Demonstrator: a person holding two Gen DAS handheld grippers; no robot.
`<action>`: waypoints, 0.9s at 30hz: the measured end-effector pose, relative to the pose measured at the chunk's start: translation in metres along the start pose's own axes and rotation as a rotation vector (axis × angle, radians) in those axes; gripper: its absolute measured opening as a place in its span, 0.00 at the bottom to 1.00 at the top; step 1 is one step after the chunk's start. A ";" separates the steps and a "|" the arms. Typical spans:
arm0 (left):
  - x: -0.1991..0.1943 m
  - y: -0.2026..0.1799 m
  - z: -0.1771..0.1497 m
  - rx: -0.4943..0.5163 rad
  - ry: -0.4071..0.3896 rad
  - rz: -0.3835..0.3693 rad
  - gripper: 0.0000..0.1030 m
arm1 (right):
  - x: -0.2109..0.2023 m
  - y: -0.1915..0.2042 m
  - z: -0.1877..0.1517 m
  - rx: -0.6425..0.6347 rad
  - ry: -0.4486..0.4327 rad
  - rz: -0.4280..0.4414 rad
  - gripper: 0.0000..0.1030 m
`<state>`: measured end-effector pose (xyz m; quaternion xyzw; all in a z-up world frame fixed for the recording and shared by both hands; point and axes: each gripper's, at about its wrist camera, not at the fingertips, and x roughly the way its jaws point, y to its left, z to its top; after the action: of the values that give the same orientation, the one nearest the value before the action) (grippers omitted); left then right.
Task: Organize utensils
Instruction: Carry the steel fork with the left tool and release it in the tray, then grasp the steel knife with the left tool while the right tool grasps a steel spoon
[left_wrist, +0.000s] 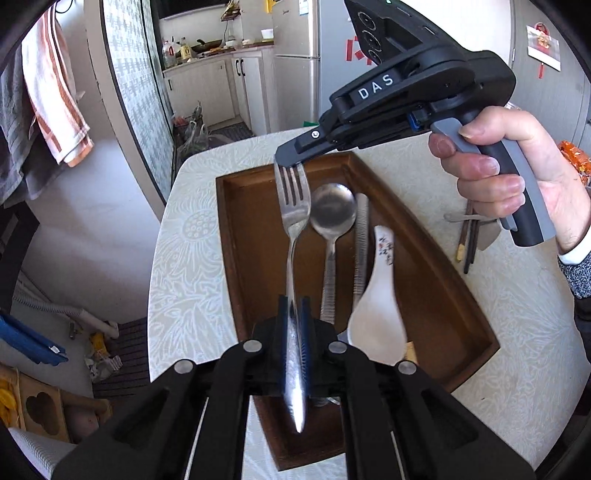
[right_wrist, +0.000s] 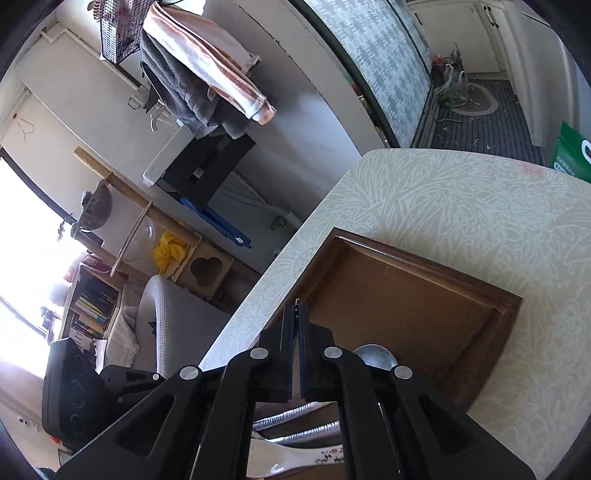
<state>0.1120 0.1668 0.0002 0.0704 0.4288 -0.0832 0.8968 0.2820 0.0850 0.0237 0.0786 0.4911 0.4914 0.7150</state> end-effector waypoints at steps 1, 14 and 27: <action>0.003 0.001 -0.001 -0.003 0.007 -0.002 0.07 | 0.004 -0.001 0.001 0.002 0.009 -0.001 0.03; 0.020 0.008 -0.009 -0.019 0.036 -0.012 0.12 | 0.037 -0.014 -0.004 0.022 0.073 -0.109 0.28; -0.043 -0.043 0.010 0.068 -0.215 -0.183 0.80 | -0.098 -0.024 -0.035 0.025 -0.102 -0.199 0.81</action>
<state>0.0836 0.1263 0.0379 0.0522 0.3320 -0.1861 0.9233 0.2660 -0.0165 0.0531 0.0634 0.4653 0.4074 0.7832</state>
